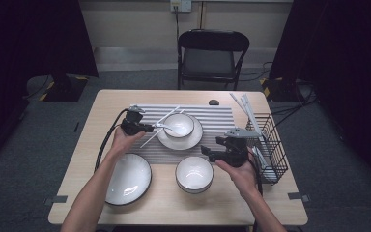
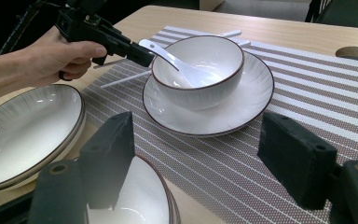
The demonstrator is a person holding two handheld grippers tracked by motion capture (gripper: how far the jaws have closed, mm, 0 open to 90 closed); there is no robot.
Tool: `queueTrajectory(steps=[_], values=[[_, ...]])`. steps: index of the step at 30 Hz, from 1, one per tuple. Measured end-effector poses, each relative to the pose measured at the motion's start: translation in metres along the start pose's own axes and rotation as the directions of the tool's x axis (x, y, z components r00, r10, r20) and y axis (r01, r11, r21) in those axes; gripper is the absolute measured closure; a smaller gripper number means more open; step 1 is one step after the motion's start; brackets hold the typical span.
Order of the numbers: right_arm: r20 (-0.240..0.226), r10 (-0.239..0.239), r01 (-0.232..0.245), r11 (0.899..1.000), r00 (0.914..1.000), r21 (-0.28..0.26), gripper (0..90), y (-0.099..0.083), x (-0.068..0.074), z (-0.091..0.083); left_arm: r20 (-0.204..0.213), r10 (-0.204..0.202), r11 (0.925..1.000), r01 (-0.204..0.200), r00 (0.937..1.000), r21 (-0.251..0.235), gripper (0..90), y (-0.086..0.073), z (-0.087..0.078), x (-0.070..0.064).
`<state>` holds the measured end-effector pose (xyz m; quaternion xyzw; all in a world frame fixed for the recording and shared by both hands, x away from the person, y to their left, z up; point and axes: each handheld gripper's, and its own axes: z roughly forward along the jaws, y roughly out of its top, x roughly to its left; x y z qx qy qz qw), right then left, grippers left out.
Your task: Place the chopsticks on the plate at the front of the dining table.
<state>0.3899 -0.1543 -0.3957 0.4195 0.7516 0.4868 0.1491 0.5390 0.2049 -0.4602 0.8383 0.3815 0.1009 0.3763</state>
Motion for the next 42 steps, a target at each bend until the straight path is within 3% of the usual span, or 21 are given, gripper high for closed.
queueTrajectory(steps=[1,6,25,33,39,42], values=[[0.001,0.000,0.000,1.000,1.0000,0.001,26.5,0.000,0.000,0.000,0.001,-0.018,0.9998,0.018,0.9998,-0.006,85.8,0.000,0.001,0.000],[0.002,-0.007,0.007,1.000,1.0000,0.004,26.5,0.000,0.001,0.001,0.013,-0.003,0.9998,0.003,0.9999,0.021,85.8,-0.002,0.005,-0.001],[0.001,-0.004,0.004,1.000,1.0000,0.005,26.4,0.000,0.000,0.000,0.051,-0.029,0.9996,0.029,0.9983,0.003,83.0,-0.003,0.008,0.000],[0.003,-0.002,0.002,1.000,1.0000,0.004,26.4,0.000,0.000,0.000,0.066,-0.073,0.9966,0.075,0.9952,-0.033,80.5,-0.003,0.005,0.002],[0.006,-0.001,0.001,1.000,1.0000,-0.003,26.4,0.001,0.000,-0.001,0.069,-0.085,0.9954,0.088,0.9940,-0.039,79.1,-0.002,-0.002,0.004],[0.007,0.003,-0.003,1.000,1.0000,-0.005,26.5,0.001,-0.001,-0.002,0.091,-0.100,0.9932,0.105,0.9908,-0.050,78.7,-0.002,-0.005,0.004]])
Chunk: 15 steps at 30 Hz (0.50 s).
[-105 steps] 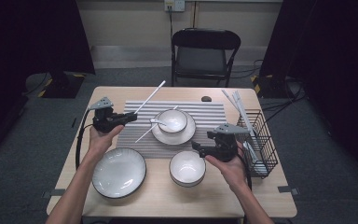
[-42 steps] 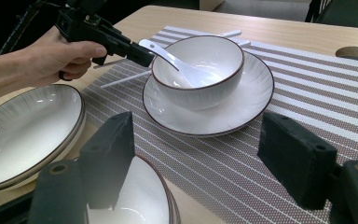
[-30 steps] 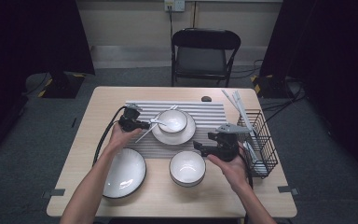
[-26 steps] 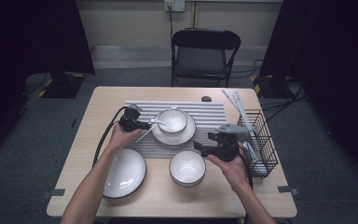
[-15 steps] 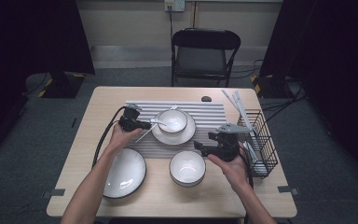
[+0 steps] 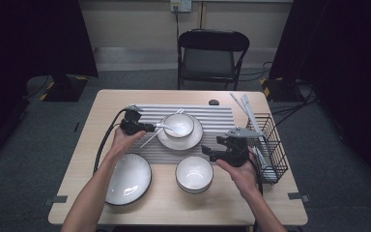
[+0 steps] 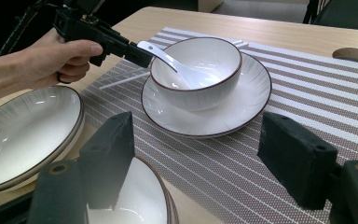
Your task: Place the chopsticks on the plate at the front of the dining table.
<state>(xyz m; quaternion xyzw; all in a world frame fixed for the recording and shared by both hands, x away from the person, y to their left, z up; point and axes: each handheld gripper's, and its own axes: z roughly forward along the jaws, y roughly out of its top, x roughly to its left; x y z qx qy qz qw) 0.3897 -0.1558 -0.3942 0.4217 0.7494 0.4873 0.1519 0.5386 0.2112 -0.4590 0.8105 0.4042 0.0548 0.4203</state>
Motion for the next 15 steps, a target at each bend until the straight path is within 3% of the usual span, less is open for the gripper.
queueTrajectory(steps=[11,15], values=[[0.000,-0.001,0.001,1.000,1.0000,0.000,26.4,-0.001,0.000,0.000,-0.016,-0.011,0.9999,0.011,0.9998,-0.013,74.9,-0.009,-0.015,-0.001],[-0.003,0.000,0.000,1.000,1.0000,0.000,26.4,0.000,0.001,0.001,0.003,-0.033,0.9987,0.033,0.9995,-0.039,72.3,-0.015,-0.028,0.004]])
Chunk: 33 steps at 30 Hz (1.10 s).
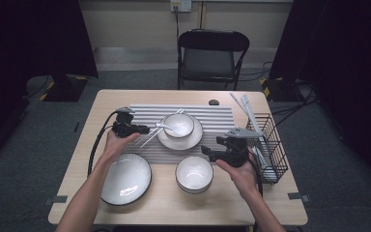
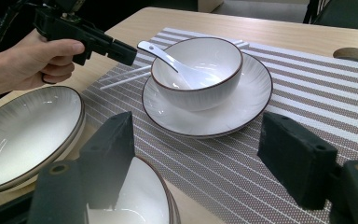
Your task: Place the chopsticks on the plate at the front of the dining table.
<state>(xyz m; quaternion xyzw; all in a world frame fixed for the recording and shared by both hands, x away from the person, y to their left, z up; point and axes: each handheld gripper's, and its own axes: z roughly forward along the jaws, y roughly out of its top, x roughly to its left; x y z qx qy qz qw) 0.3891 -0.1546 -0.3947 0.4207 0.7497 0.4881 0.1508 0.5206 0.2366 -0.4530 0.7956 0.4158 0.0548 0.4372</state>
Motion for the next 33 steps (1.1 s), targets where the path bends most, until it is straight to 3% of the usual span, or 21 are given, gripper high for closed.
queueTrajectory(steps=[10,18,26,33], values=[[-0.008,0.004,-0.004,1.000,1.0000,0.002,26.1,-0.001,0.001,0.002,0.039,0.001,1.0000,0.000,0.9992,-0.005,70.0,-0.014,-0.012,0.003],[-0.007,0.005,-0.005,1.000,1.0000,0.003,26.1,-0.001,0.000,0.003,0.045,-0.029,0.9989,0.028,0.9985,0.038,69.9,-0.019,-0.009,0.007],[-0.006,0.005,-0.005,1.000,1.0000,0.003,26.1,-0.002,0.000,0.002,0.030,-0.002,0.9986,0.000,0.9995,0.054,75.8,-0.017,-0.004,0.003],[-0.007,0.006,-0.006,1.000,1.0000,0.002,26.1,-0.001,0.000,0.002,0.001,0.051,0.9928,-0.051,0.9987,0.108,85.6,-0.013,0.004,-0.004]])
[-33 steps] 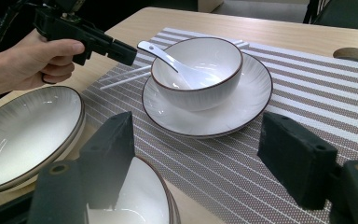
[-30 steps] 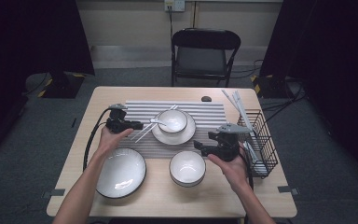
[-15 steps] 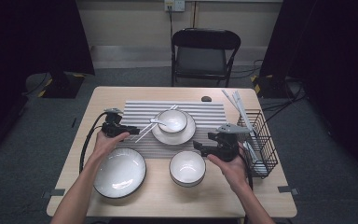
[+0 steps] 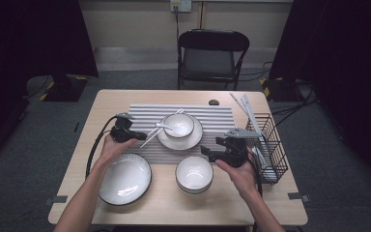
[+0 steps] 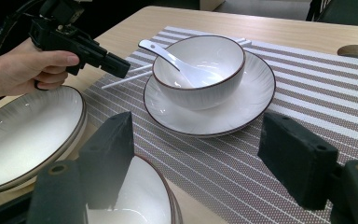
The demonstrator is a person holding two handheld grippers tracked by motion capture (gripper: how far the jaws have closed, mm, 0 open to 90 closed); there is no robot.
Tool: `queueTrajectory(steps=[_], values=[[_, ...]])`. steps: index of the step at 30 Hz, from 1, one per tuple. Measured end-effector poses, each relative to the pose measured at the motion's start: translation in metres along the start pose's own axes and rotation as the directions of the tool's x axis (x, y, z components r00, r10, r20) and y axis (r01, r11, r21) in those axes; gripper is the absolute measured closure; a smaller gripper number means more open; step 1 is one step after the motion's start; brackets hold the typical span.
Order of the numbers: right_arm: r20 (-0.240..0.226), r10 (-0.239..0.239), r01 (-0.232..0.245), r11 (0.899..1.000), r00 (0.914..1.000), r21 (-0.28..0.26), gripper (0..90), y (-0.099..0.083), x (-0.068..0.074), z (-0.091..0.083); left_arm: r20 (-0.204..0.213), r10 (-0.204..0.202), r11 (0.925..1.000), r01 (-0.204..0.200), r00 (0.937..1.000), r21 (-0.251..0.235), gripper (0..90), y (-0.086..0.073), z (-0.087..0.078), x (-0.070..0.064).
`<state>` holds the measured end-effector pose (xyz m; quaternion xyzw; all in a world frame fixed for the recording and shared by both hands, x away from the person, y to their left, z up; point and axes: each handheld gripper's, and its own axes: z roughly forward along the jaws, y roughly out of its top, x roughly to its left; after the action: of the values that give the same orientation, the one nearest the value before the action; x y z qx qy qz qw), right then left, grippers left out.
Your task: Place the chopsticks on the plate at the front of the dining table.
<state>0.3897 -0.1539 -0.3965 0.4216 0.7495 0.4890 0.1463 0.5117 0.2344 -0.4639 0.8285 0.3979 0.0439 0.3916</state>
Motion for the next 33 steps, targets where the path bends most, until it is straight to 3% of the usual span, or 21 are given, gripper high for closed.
queueTrajectory(steps=[3,13,20,23,28,33], values=[[-0.001,-0.003,0.003,1.000,1.0000,0.003,26.1,0.000,0.000,0.000,-0.008,0.021,0.9996,-0.021,0.9998,0.020,86.1,0.005,0.004,-0.004],[-0.001,-0.002,0.002,1.000,1.0000,0.003,25.9,0.000,0.000,-0.001,-0.004,0.040,0.9990,-0.039,0.9992,0.021,86.1,0.005,0.004,-0.005],[0.000,-0.002,0.002,1.000,1.0000,0.003,25.9,0.000,0.000,-0.001,0.021,0.030,0.9995,-0.029,0.9993,-0.011,82.3,0.006,0.001,-0.005],[0.002,0.000,0.000,1.000,1.0000,0.002,26.0,0.000,0.000,-0.001,0.036,0.009,0.9992,-0.007,0.9993,-0.039,79.2,0.006,-0.003,-0.002],[0.000,-0.004,0.004,1.000,1.0000,0.000,25.9,0.000,0.000,-0.001,0.008,-0.025,0.9990,0.026,0.9996,-0.036,77.6,0.004,-0.009,0.005],[0.000,-0.002,0.002,1.000,1.0000,0.003,25.9,0.000,0.000,0.000,-0.019,-0.032,0.9993,0.031,0.9993,-0.019,76.1,0.002,-0.009,0.009]])
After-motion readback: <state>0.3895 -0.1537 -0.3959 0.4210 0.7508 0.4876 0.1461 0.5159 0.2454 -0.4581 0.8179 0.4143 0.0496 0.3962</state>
